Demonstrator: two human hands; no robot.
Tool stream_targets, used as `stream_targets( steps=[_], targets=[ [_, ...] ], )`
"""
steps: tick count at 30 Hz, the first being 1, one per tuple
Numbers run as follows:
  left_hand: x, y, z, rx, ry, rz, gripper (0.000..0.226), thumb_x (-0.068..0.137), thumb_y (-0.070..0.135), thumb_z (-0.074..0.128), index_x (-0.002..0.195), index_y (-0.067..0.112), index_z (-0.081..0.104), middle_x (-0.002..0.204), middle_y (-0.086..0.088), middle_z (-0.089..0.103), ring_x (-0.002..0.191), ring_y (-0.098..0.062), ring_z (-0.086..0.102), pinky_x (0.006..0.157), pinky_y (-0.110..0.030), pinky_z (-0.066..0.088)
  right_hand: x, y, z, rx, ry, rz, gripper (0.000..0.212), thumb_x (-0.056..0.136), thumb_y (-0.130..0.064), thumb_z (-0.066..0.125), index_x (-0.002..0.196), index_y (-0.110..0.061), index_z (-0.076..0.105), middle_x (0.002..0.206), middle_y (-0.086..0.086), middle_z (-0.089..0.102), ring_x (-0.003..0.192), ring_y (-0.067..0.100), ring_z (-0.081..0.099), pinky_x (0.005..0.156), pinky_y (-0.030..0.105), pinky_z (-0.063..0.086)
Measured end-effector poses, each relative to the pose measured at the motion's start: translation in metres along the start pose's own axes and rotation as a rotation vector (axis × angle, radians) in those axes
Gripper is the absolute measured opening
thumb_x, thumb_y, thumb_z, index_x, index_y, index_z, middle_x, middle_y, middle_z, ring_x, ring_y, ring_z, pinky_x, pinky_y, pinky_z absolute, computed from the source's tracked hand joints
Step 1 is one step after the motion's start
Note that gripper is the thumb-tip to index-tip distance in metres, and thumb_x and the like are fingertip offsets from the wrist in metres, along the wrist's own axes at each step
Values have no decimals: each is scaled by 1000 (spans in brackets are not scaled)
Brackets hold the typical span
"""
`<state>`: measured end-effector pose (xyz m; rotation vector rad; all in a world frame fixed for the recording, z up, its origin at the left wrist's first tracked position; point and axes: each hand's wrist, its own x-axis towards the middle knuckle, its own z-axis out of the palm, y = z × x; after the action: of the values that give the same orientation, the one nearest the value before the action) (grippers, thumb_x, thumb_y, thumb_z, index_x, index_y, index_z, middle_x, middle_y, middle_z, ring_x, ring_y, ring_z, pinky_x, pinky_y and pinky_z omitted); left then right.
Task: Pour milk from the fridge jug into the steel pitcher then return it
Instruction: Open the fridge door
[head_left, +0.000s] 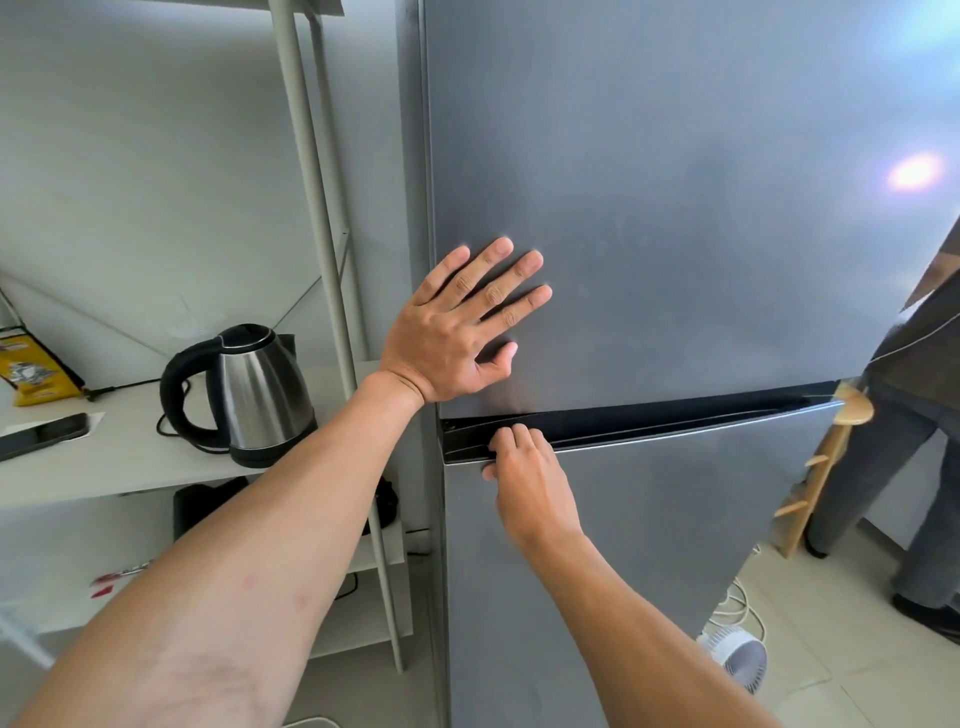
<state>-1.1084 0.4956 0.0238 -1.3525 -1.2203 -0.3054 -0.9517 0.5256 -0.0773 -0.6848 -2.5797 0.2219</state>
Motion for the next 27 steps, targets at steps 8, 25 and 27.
stream_targets(
  steps=[8,25,27],
  targets=[
    [-4,17,-8,13,-102,-72,59,94,29,49,152,23,40,160,-5,33,149,-32,27,121,-55,18,-49,16,-15,92,4,-66,18,100,-18,51,115,-11,57,115,2,56,108,21,48,93,28,39],
    [-4,89,-37,-451,-492,75,31,86,23,45,103,15,69,93,-3,68,86,-26,64,78,-39,51,-115,44,-73,416,200,305,27,94,-42,55,115,-26,56,114,-13,31,76,11,56,75,31,52],
    [-6,103,-39,-500,-565,65,24,86,21,52,100,15,69,89,-2,69,81,-25,65,70,-37,53,-123,45,-77,416,176,289,23,95,-39,52,114,-28,57,116,-12,30,71,14,57,75,33,52]
  ],
)
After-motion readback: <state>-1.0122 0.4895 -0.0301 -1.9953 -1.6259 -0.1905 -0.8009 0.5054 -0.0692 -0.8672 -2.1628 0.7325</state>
